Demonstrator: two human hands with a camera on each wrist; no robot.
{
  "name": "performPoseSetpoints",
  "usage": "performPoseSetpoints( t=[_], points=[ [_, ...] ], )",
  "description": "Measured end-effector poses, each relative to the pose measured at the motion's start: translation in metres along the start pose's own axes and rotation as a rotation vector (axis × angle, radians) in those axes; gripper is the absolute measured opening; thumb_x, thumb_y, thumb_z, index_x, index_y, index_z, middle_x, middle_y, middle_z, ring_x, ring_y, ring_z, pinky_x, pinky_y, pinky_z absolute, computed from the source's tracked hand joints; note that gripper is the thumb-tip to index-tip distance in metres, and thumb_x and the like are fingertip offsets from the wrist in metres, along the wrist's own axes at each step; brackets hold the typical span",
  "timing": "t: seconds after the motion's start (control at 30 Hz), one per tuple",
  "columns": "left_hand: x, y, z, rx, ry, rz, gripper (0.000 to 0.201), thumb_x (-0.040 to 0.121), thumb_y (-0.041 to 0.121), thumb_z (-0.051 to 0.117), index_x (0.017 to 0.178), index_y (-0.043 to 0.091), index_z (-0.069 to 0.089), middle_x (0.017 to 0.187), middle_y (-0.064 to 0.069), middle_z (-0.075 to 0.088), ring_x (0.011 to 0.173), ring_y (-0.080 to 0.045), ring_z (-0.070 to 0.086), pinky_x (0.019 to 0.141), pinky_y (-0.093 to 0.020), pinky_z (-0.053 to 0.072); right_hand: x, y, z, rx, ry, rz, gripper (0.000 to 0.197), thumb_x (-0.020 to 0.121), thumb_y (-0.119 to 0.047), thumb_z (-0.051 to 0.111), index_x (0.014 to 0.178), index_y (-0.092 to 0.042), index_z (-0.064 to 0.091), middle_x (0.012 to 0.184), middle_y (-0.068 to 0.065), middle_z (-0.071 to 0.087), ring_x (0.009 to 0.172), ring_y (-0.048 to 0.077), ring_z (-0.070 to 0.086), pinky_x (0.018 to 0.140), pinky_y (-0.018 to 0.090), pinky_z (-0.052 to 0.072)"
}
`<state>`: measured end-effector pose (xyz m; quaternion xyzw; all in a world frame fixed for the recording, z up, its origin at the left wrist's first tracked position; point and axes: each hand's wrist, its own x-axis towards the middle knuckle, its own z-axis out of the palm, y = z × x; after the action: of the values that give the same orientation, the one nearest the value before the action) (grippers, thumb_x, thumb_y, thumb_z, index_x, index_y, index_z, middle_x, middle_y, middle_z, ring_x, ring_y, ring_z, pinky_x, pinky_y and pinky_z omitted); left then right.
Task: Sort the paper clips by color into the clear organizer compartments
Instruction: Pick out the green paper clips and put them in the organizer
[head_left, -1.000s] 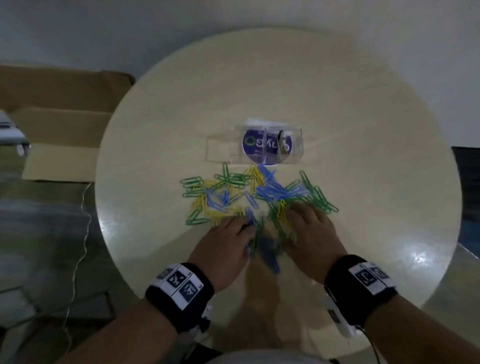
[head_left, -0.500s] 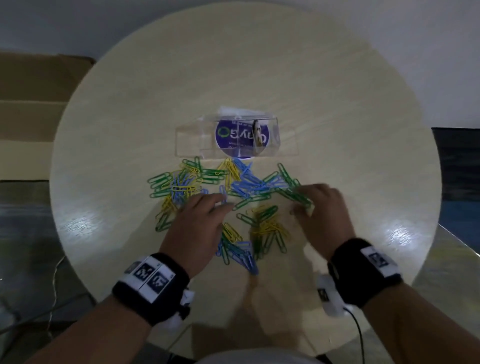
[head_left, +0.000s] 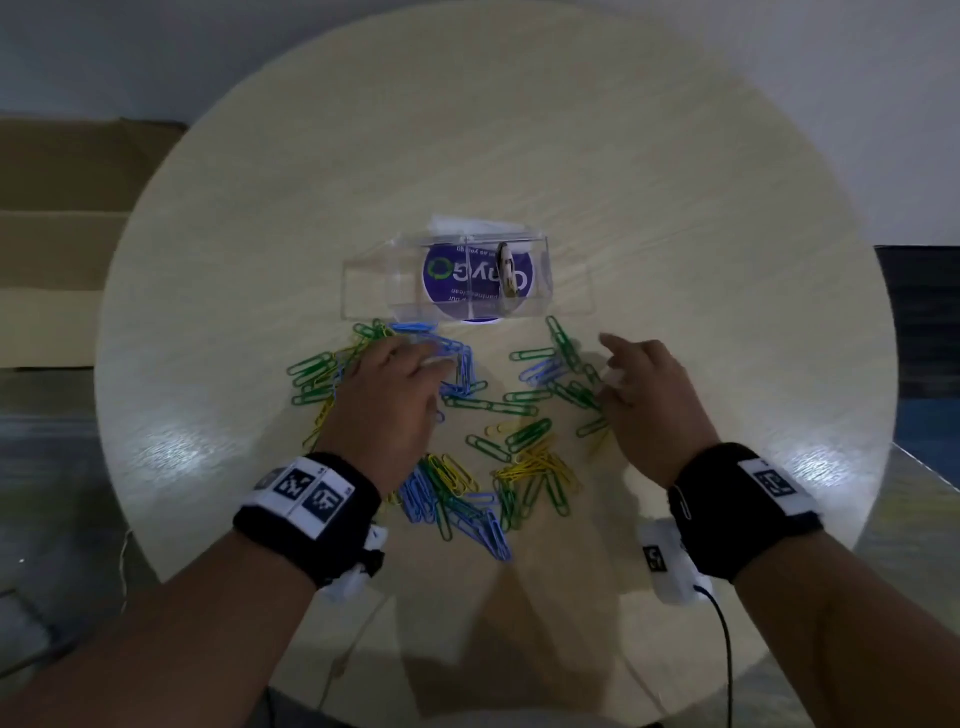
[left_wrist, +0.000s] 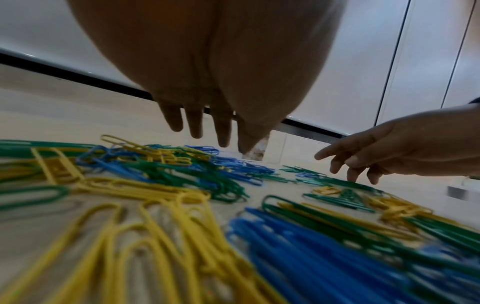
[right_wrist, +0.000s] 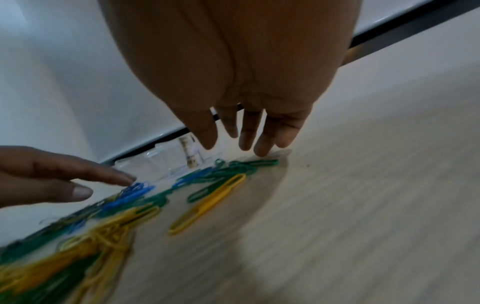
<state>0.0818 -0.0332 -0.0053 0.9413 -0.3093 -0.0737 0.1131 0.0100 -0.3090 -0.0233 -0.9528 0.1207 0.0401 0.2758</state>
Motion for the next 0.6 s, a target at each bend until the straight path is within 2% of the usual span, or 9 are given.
performPoseSetpoints(
  t=[0.1, 0.2, 0.27, 0.4, 0.5, 0.6],
  points=[
    [-0.005, 0.016, 0.009, -0.026, 0.024, 0.121, 0.029, 0.086, 0.011, 0.061, 0.114, 0.018, 0.068, 0.109, 0.0, 0.064, 0.103, -0.029, 0.05, 0.084, -0.046, 0.047, -0.007, 0.01, -0.004, 0.021, 0.058, 0.074, 0.031, 0.072, -0.019, 0.074, 0.102, -0.014, 0.067, 0.094, 0.01, 0.061, 0.085, 0.035, 0.061, 0.083, 0.045, 0.051],
    [-0.012, 0.023, 0.017, -0.029, -0.013, 0.154, 0.029, 0.085, 0.01, 0.065, 0.114, 0.015, 0.069, 0.107, 0.001, 0.065, 0.1, -0.028, 0.05, 0.081, -0.045, 0.048, -0.014, 0.01, -0.003, -0.045, 0.013, 0.004, 0.023, 0.069, -0.014, 0.076, 0.091, -0.013, 0.071, 0.086, 0.014, 0.061, 0.08, 0.04, 0.061, 0.079, 0.042, 0.051],
    [-0.02, 0.019, 0.018, -0.035, -0.025, 0.138, 0.028, 0.086, 0.01, 0.066, 0.113, 0.017, 0.071, 0.109, 0.0, 0.065, 0.102, -0.028, 0.051, 0.084, -0.044, 0.048, -0.013, 0.012, -0.005, -0.042, 0.014, 0.013, 0.02, 0.07, -0.011, 0.074, 0.089, -0.014, 0.072, 0.082, 0.013, 0.062, 0.079, 0.039, 0.061, 0.077, 0.04, 0.051],
    [-0.036, 0.006, 0.009, -0.105, 0.01, 0.064, 0.028, 0.083, 0.01, 0.068, 0.104, 0.026, 0.075, 0.113, 0.0, 0.064, 0.103, -0.027, 0.051, 0.088, -0.038, 0.045, -0.01, 0.015, -0.008, 0.008, 0.031, 0.109, 0.019, 0.072, -0.016, 0.072, 0.091, -0.015, 0.071, 0.086, 0.011, 0.063, 0.082, 0.034, 0.063, 0.077, 0.037, 0.052],
    [-0.03, -0.002, 0.005, -0.154, 0.097, 0.032, 0.028, 0.086, 0.007, 0.063, 0.106, 0.023, 0.073, 0.105, 0.002, 0.064, 0.097, -0.024, 0.052, 0.088, -0.035, 0.04, -0.007, 0.013, -0.009, 0.03, -0.004, 0.131, 0.024, 0.072, -0.023, 0.075, 0.094, -0.015, 0.07, 0.089, 0.008, 0.061, 0.082, 0.029, 0.063, 0.078, 0.036, 0.052],
    [-0.016, -0.003, 0.006, -0.108, 0.072, 0.086, 0.024, 0.086, 0.009, 0.066, 0.105, 0.02, 0.073, 0.096, 0.002, 0.066, 0.09, -0.025, 0.052, 0.081, -0.039, 0.043, -0.006, 0.008, -0.007, -0.021, -0.021, 0.1, 0.024, 0.073, -0.023, 0.075, 0.095, -0.016, 0.069, 0.09, 0.008, 0.06, 0.085, 0.032, 0.061, 0.076, 0.035, 0.05]
  ],
)
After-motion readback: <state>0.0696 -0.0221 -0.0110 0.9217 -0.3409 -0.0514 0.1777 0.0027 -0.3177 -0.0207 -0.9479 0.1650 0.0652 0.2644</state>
